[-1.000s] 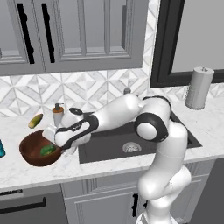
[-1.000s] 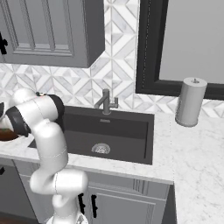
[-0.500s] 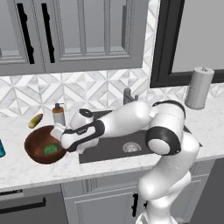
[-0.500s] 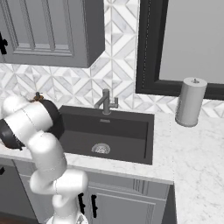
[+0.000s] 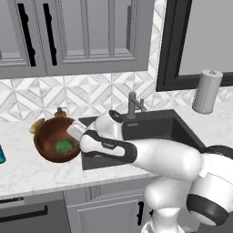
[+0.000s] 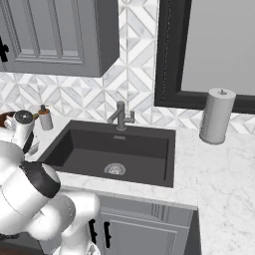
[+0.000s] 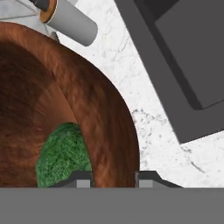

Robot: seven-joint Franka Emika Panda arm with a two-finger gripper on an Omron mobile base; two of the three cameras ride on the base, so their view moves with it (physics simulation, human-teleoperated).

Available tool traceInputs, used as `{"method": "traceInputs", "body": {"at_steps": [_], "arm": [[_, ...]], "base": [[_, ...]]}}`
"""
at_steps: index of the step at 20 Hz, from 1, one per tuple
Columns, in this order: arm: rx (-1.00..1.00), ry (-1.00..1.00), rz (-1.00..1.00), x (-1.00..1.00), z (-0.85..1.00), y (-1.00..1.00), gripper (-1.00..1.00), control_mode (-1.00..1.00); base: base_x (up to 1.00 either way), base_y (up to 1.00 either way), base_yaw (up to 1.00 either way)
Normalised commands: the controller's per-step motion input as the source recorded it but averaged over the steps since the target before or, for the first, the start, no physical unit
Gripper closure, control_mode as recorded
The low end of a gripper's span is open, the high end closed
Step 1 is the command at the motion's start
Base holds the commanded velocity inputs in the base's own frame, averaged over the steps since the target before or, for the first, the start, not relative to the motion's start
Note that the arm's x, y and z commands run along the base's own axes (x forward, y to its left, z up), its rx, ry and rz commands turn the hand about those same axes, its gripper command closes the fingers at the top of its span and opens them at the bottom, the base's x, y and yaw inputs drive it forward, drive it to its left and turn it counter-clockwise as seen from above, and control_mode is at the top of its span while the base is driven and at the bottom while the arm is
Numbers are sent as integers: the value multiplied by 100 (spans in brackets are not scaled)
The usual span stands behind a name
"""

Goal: Pick the broccoli from the sink and place it in the bowl. Then pick the bowl and place it in the microwave. Then close the microwave door and press the start button.

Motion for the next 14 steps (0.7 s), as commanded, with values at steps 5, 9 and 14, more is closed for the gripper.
{"method": "traceInputs", "body": {"at_steps": [5,9,14], "arm": [[0,1,0,-54,100,-41,100,-100],[0,14,0,-43,100,-44,100,-100],[0,19,0,-22,100,-70,100,-100]], "base": [[0,0,0],[0,0,0],[0,0,0]]}}
